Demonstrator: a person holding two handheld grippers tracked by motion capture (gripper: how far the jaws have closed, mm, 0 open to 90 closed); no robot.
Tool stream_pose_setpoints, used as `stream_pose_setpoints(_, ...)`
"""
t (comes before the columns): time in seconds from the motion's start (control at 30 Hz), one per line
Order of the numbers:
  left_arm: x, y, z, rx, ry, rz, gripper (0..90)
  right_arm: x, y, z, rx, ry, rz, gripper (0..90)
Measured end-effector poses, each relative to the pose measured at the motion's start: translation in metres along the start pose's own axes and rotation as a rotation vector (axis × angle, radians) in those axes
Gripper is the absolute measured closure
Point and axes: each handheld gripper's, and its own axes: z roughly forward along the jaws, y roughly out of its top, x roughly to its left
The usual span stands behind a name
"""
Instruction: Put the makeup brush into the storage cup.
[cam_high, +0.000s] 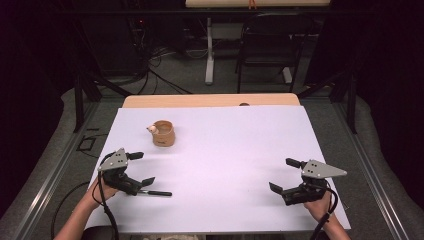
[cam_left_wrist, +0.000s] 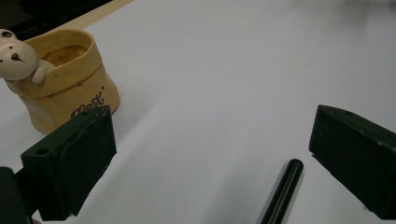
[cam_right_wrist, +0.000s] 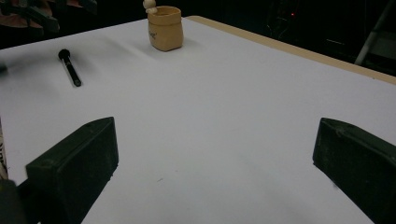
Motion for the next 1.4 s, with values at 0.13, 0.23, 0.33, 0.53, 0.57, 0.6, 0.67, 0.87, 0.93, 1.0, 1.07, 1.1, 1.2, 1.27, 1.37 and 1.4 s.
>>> stream_pose_setpoints(0.13, 0.001, 0.004, 0.001, 0.043, -0.008, 0.033, 0.3, 0.000, 0.000, 0.000, 0.001, 0.000, -0.001, 0.0)
stream_pose_setpoints(0.23, 0.001, 0.006, 0.001, 0.058, -0.014, 0.040, 0.3, 0.001, 0.000, 0.000, 0.001, 0.001, -0.001, 0.0)
stream_pose_setpoints(0.33, 0.001, 0.007, 0.002, 0.080, -0.018, 0.054, 0.3, 0.001, 0.000, 0.000, 0.002, 0.002, -0.001, 0.0)
stream_pose_setpoints(0.53, 0.001, 0.008, 0.004, 0.132, -0.036, 0.077, 0.2, 0.000, 0.000, 0.000, 0.003, 0.003, 0.000, 0.0)
stream_pose_setpoints(0.57, 0.001, 0.008, 0.004, 0.132, -0.036, 0.077, 0.2, 0.000, 0.000, 0.000, 0.003, 0.003, 0.000, 0.0)
stream_pose_setpoints(0.6, 0.001, 0.008, 0.004, 0.135, -0.043, 0.078, 0.2, 0.000, 0.000, 0.000, 0.003, 0.003, -0.001, 0.0)
stream_pose_setpoints(0.67, 0.001, 0.008, 0.004, 0.137, -0.047, 0.082, 0.2, 0.000, 0.000, 0.000, 0.004, 0.003, -0.003, 0.0)
stream_pose_setpoints(0.87, 0.001, 0.008, 0.006, 0.173, -0.060, 0.100, 0.2, 0.001, 0.000, 0.000, 0.004, 0.004, -0.002, 0.0)
stream_pose_setpoints(0.93, 0.001, 0.008, 0.006, 0.186, -0.065, 0.109, 0.2, 0.001, 0.000, 0.000, 0.005, 0.005, -0.002, 0.0)
stream_pose_setpoints(1.0, 0.001, 0.009, 0.006, 0.198, -0.065, 0.119, 0.2, 0.001, 0.000, 0.000, 0.005, 0.004, -0.003, 0.0)
stream_pose_setpoints(1.07, 0.000, 0.010, 0.007, 0.224, -0.066, 0.137, 0.2, 0.000, 0.000, 0.001, 0.007, 0.006, -0.002, 0.0)
stream_pose_setpoints(1.1, -0.001, 0.011, 0.008, 0.253, -0.066, 0.159, 0.2, 0.001, 0.000, 0.001, 0.007, 0.007, -0.002, 0.0)
stream_pose_setpoints(1.2, -0.002, 0.012, 0.009, 0.283, -0.064, 0.174, 0.2, 0.001, 0.000, 0.001, 0.008, 0.006, -0.002, 0.0)
stream_pose_setpoints(1.27, -0.003, 0.013, 0.009, 0.311, -0.062, 0.192, 0.2, 0.001, 0.000, 0.001, 0.008, 0.007, -0.001, 0.0)
stream_pose_setpoints(1.37, -0.004, 0.015, 0.012, 0.383, -0.054, 0.221, 0.6, 0.001, 0.000, 0.001, 0.007, 0.009, 0.001, 0.0)
stream_pose_setpoints(1.4, -0.004, 0.016, 0.013, 0.395, -0.053, 0.225, 0.7, 0.001, 0.000, 0.001, 0.007, 0.011, 0.000, 0.0)
